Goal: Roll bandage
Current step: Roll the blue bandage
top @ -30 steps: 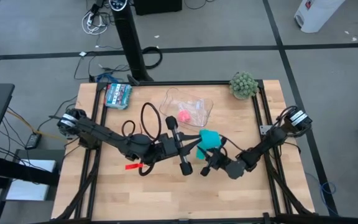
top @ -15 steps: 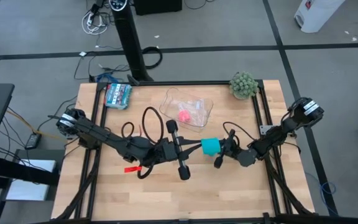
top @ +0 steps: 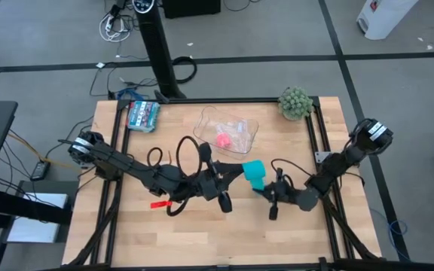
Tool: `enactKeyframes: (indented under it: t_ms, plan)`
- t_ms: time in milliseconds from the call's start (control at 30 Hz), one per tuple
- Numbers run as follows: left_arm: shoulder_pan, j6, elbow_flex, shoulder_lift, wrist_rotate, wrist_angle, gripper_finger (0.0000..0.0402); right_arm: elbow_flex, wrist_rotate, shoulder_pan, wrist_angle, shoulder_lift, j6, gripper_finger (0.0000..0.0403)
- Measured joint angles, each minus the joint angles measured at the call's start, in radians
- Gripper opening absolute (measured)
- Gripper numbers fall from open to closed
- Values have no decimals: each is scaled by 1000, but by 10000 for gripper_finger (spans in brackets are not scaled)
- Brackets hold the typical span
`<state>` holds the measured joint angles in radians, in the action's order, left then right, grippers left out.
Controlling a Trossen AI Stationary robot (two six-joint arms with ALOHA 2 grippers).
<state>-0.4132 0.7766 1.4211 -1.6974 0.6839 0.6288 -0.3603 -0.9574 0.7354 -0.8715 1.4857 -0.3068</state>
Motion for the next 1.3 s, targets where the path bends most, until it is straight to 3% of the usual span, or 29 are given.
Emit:
enactKeyframes:
  t_ms: [200,600,867,1300]
  plan:
    - [1,172,-1,0,36,-50,24,-80,26,91,-1,0,120,0]
    - [1,359,-1,-1,93,-128,24,-244,64,228,14,0,296,0]
    - [9,499,-1,0,177,-179,24,-348,118,299,126,1,306,0]
    - [26,582,-2,-55,185,-401,20,-529,130,337,150,-21,530,0]
